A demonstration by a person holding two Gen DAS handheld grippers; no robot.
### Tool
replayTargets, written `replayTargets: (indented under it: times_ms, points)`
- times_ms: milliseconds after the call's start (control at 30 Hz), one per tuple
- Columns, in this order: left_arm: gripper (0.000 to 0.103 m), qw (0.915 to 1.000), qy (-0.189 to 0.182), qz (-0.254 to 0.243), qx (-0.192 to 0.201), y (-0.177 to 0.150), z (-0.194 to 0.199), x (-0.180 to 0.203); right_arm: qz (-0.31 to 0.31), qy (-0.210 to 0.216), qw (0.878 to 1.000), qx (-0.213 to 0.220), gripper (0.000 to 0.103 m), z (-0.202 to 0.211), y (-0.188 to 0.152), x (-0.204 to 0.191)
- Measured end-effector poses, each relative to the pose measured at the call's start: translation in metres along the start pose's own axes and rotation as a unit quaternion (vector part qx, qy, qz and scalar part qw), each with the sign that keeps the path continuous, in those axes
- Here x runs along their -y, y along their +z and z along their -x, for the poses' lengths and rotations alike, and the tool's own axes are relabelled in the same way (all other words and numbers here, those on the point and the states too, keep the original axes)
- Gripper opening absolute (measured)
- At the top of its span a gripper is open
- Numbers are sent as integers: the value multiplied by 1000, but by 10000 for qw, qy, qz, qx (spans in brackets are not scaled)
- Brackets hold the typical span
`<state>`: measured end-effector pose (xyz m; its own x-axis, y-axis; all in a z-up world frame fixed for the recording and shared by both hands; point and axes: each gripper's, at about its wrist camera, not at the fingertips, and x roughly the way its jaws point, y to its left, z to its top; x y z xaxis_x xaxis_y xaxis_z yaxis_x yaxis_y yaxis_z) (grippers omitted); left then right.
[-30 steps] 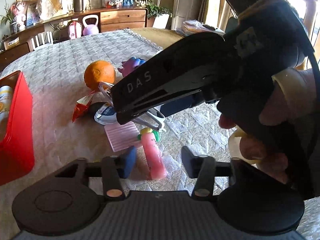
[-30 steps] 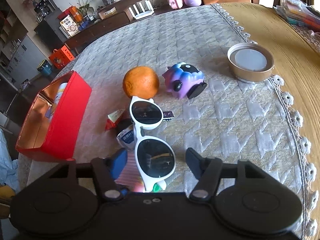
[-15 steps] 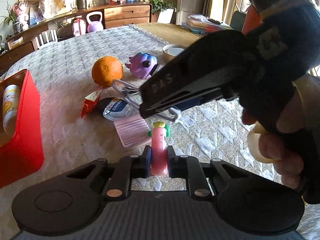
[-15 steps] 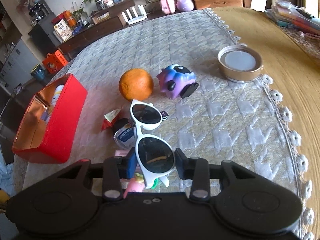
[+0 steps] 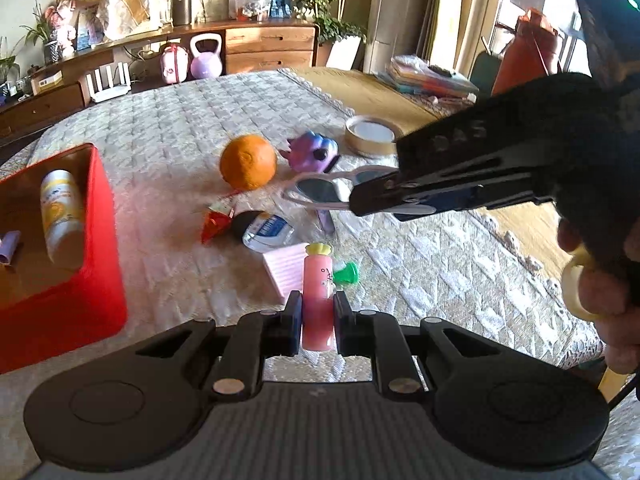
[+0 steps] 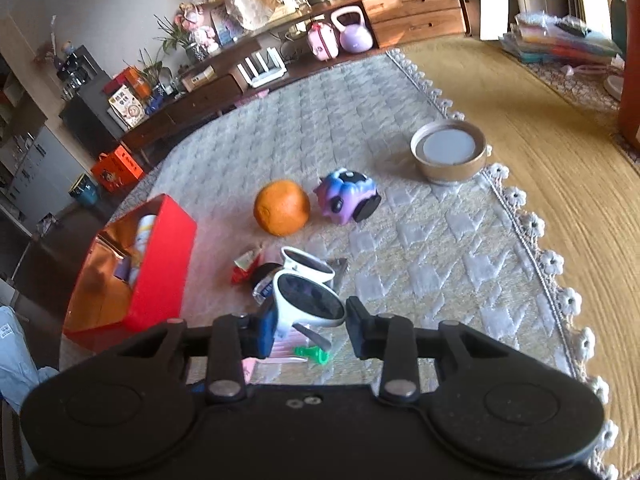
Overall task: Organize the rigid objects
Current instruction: 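Carry the pink tube and white sunglasses into the red tin with both tools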
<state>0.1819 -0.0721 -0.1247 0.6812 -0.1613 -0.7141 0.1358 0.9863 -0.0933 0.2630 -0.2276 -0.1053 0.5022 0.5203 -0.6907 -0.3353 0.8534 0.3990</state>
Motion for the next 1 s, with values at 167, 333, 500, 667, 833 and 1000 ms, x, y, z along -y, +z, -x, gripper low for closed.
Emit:
replayTargets:
  times_ms: [167, 333, 500, 667, 833, 1000]
  points:
    - [16, 9998, 33, 84, 159, 5, 18, -14, 17, 58, 9999, 106, 34, 12, 0, -6]
    - [16, 9990, 105, 313, 287, 11, 41, -36, 191, 121, 9995, 230, 34, 26, 0, -23]
    - [16, 9974, 244, 546, 402, 15, 64, -63, 421, 225, 9982, 350, 34, 39, -1, -46]
    - [16, 9959, 377, 687, 459, 14, 83, -90, 646, 355, 9963, 444, 34, 43, 1, -73]
    - [16, 9942, 567, 785, 472, 13, 98, -116, 856, 501, 9939, 472, 35, 37, 2, -101]
    - [16, 9926, 769, 802, 481, 15, 106, -142, 1053, 650, 9913, 439, 35, 24, 3, -132]
